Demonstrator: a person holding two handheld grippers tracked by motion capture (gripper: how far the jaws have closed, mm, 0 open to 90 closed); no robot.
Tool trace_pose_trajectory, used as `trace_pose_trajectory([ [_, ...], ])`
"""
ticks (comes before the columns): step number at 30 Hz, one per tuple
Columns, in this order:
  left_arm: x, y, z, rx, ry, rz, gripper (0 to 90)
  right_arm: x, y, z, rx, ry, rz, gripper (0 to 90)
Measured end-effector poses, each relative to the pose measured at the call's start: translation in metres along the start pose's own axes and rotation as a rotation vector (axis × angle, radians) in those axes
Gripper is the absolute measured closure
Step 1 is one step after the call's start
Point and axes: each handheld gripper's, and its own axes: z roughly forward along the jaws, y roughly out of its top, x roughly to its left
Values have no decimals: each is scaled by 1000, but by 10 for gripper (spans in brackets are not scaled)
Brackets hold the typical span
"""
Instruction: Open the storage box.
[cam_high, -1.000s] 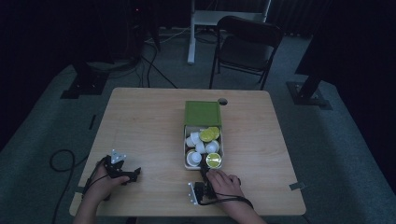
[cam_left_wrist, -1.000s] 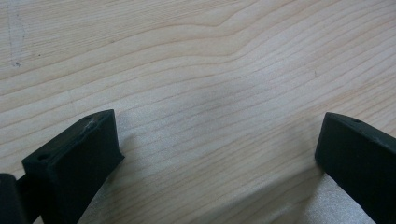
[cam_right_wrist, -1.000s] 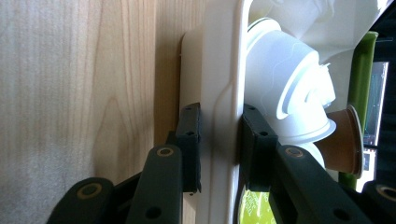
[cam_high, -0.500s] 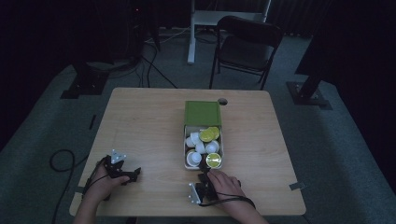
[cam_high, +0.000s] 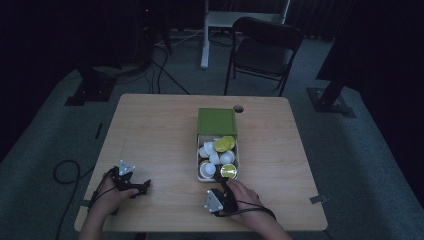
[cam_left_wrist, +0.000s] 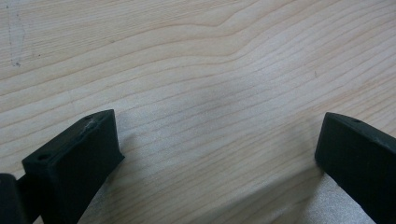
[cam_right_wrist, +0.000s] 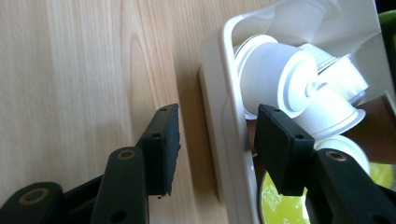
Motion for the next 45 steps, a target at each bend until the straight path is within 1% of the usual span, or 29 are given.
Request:
trace_pose_trajectory([
  [2,0,0,0,0,0,0,0,-3,-1,-1,-15,8,28,486],
  [5,0,0,0,0,0,0,0,-9,-2,-5,-52,17,71,474],
  [8,0,0,0,0,0,0,0,-16,-3,-10,-89,26,128,460],
  [11,0,0,0,0,0,0,0,-24,-3,-15,-128,40,199,444],
  [12,0,0,0,0,0,0,0,-27,-4,-17,-147,50,233,442],
  [13,0,0,0,0,0,0,1,-29,-4,-19,-162,45,256,441],
  [16,0,0,0,0,0,0,0,-37,-5,-24,-211,53,333,423],
  [18,0,0,0,0,0,0,0,-42,-6,-27,-241,49,370,418],
  [20,0,0,0,0,0,0,0,-46,-7,-30,-265,32,400,417],
  [22,0,0,0,0,0,0,0,-51,-9,-33,-289,30,437,408],
  [23,0,0,0,0,0,0,0,-53,-10,-35,-298,20,449,407],
  [25,0,0,0,0,0,0,0,-57,-12,-37,-310,19,476,397],
  [26,0,0,0,0,0,0,0,-59,-13,-38,-316,6,483,398],
  [28,0,0,0,0,0,0,0,-63,-16,-40,-325,3,499,397],
  [29,0,0,0,0,0,0,0,-64,-17,-41,-331,-11,507,397],
  [31,0,0,0,0,0,0,0,-68,-20,-43,-345,-23,531,399],
  [32,0,0,0,0,0,0,0,-69,-21,-44,-354,-44,545,404],
  [33,0,0,0,0,0,0,0,-71,-23,-45,-367,-56,561,404],
  [35,0,0,0,0,0,0,0,-75,-26,-46,-390,-61,613,403],
  [38,0,0,0,0,0,0,0,-80,-31,-48,-404,-70,660,402],
  [41,0,0,0,0,0,0,0,-83,-36,-48,-405,-81,688,395],
  [43,0,0,0,0,0,0,0,-85,-39,-48,-409,-79,712,393],
  [45,0,0,0,0,0,0,0,-87,-42,-48,-404,-95,731,398],
])
